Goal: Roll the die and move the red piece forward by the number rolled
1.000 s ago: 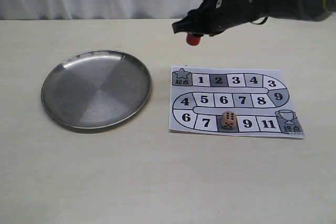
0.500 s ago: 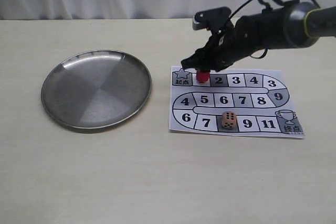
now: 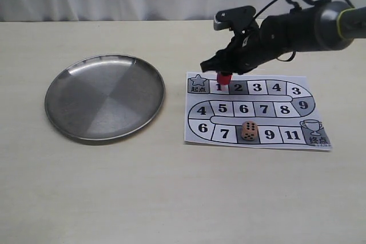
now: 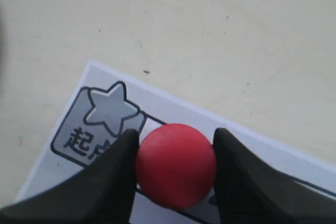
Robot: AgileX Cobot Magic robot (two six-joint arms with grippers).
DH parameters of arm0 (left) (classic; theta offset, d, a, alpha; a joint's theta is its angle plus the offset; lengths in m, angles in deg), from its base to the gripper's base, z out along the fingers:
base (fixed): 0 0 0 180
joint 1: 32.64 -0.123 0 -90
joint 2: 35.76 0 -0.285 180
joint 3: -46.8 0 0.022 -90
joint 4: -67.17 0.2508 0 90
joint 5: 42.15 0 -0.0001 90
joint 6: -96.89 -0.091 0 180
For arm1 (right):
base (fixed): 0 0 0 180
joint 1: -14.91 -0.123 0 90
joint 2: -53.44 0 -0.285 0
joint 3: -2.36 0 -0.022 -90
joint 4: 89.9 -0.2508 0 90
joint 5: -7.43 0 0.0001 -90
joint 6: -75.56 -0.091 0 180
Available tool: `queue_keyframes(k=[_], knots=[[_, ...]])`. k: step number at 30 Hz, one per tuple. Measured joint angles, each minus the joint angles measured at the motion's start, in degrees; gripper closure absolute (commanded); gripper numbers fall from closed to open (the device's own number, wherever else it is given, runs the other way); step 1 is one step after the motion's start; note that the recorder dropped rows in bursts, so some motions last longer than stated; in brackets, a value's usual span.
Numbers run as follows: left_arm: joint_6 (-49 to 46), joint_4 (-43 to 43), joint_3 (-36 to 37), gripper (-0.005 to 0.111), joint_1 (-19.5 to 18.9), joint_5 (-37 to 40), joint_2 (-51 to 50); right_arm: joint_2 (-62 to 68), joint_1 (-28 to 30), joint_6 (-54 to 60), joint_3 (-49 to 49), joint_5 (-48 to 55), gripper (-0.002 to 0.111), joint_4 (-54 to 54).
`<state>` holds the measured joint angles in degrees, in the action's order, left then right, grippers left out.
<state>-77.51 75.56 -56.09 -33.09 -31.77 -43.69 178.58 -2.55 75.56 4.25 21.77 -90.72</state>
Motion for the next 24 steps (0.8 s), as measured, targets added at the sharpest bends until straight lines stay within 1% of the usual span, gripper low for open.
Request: queue_keyframes(k=[6,11,14,24], knots=[[0.0,0.0,0.0,0.107,0.0,0.0,0.0,-8.14,2.02,0.0,0.0,-0.11,0.104,0.0],[0.0,0.0,0.0,0.107,0.0,0.0,0.0,-9.84,4.32,0.0,0.09,0.18,0.104,0.0],[0.0,0.0,0.0,0.107,0.0,0.0,0.0,-8.76,4.59,0.0,1.11,0.18,0.104,0.0],[0.0,0.0,0.0,0.107,0.0,0.0,0.0,1.69,4.59,0.0,2.8,-1.65,0.104,0.0]])
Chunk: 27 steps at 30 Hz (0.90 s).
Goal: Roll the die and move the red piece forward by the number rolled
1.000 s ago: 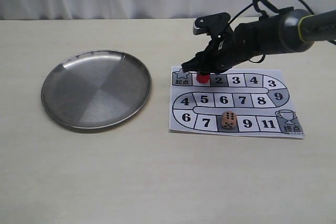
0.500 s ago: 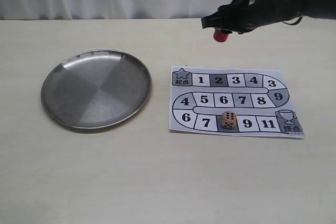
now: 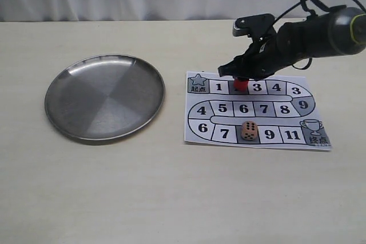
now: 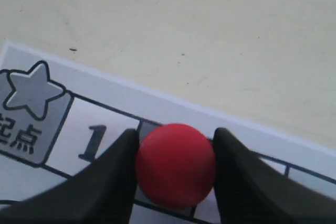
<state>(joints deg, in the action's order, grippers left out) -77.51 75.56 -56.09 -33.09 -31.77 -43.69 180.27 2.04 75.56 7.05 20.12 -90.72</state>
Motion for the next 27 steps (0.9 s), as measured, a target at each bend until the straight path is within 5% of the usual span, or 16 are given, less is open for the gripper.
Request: queue_keyframes(k=[27], knots=[[0.0,0.0,0.0,0.107,0.0,0.0,0.0,-14.76,0.37,0.83,-0.01,0.84,0.104,3.87]])
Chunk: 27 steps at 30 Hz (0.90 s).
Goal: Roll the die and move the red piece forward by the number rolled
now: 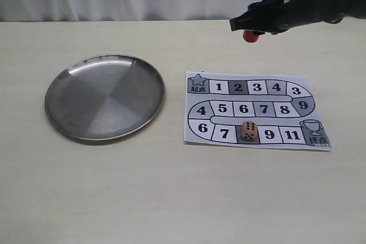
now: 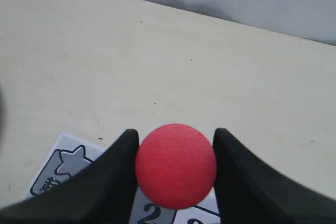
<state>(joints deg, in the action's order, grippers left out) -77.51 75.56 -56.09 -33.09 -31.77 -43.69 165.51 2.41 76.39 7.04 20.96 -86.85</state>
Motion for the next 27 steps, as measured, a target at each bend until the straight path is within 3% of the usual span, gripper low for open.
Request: queue_keyframes(k=[14,27], knots=[[0.0,0.0,0.0,0.107,0.0,0.0,0.0,13.85,2.4,-0.1,0.0,3.09,0.104,0.0],[0.0,0.0,0.0,0.107,0.0,0.0,0.0,12.0,2.51,-0.22,0.0,5.22,0.104,0.12]])
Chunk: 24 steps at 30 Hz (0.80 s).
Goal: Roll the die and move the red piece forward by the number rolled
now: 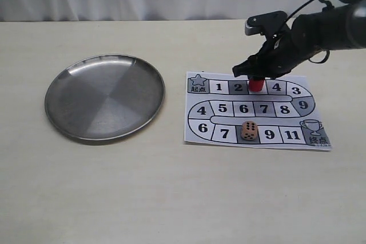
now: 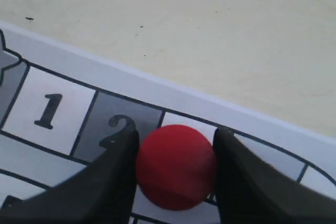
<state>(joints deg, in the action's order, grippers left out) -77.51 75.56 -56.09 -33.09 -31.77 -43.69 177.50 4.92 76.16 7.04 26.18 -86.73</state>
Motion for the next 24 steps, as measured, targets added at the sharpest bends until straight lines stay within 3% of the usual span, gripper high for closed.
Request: queue_keyframes(k=[12,24], knots=[[0.0,0.0,0.0,0.107,0.0,0.0,0.0,-14.56,6.83,0.0,0.65,0.27,0.104,0.12],[0.0,0.0,0.0,0.107,0.0,0.0,0.0,-1.95,7.15,-0.12,8.2,-7.77,0.104,0.12]])
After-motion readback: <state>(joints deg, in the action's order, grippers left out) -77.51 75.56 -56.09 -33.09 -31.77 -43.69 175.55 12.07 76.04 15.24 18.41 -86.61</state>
